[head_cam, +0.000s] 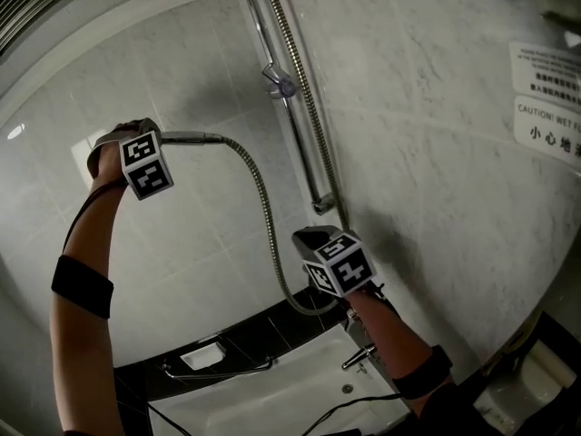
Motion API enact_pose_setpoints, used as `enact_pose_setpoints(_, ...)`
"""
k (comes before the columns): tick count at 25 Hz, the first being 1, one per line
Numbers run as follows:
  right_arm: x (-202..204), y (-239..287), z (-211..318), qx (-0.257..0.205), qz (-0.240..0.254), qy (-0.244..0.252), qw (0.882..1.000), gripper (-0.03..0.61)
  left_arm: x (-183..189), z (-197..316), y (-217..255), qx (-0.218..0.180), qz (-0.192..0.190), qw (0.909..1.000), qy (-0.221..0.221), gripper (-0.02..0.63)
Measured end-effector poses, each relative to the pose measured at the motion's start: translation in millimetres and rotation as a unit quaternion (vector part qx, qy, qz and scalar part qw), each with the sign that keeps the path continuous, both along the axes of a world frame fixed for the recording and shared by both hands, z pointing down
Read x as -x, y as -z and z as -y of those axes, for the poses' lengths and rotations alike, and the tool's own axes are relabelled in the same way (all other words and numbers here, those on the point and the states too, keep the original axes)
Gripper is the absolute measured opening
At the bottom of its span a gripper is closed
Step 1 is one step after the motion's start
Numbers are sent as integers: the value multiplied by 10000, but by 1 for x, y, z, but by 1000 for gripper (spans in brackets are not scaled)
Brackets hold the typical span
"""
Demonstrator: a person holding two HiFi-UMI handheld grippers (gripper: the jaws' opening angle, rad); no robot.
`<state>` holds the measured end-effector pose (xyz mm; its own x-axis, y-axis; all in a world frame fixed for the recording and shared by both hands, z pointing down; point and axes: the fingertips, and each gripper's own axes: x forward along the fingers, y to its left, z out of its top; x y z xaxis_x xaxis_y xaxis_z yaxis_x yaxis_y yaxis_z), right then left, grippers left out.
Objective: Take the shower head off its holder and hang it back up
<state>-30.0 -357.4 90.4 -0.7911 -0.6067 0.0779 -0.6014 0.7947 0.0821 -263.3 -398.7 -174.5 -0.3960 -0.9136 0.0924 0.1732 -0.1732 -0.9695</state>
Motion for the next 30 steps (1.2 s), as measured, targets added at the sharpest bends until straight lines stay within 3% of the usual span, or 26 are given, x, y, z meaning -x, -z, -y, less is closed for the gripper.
enact_pose_setpoints(18,-8,50,29,-262,153,-150,9994,15,-79,26,141,-308,793,9964,51,7)
enact_pose_setpoints(30,-21,63,23,-362,351,-103,9987,15,-111,41,160,-363,1193,9921,142,6)
